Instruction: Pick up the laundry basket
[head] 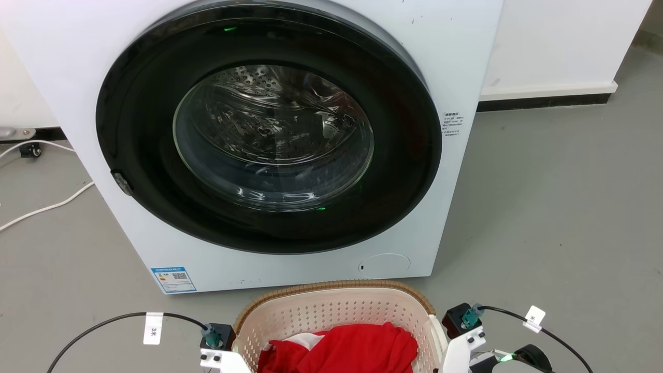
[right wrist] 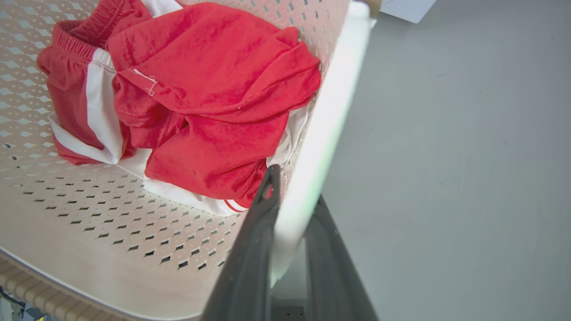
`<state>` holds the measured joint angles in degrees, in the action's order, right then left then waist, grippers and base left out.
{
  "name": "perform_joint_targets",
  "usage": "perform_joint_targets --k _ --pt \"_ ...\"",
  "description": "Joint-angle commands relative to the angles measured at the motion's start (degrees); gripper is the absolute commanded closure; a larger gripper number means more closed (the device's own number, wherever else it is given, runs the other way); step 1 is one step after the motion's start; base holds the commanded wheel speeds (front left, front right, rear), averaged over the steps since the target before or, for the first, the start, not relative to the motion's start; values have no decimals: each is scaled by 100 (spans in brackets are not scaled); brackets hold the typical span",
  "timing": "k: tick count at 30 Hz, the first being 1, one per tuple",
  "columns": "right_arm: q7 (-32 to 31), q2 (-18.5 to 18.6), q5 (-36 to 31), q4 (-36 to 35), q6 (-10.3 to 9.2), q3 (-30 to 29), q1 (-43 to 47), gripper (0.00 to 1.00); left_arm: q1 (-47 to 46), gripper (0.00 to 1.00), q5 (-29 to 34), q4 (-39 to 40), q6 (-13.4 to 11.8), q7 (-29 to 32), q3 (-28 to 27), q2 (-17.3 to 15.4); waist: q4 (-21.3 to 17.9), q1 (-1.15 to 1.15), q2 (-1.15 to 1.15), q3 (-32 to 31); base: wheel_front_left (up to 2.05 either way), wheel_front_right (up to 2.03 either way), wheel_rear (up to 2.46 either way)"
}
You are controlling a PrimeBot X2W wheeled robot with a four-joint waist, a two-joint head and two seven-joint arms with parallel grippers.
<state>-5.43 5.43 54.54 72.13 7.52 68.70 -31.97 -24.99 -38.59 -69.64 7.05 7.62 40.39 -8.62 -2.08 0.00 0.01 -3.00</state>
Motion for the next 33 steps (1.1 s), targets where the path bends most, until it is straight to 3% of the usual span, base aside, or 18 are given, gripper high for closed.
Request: perform_joint_targets --k 1,33 --pt "17 17 -6 -8 -6 56 -98 100 -102 100 -5 65 73 16 66 22 1 0 -1 -4 0 0 0" --pt "133 -70 155 102 -6 309 -53 100 -162 100 -828 -69 73 -122 814 -68 2 0 -1 -28 0 0 0"
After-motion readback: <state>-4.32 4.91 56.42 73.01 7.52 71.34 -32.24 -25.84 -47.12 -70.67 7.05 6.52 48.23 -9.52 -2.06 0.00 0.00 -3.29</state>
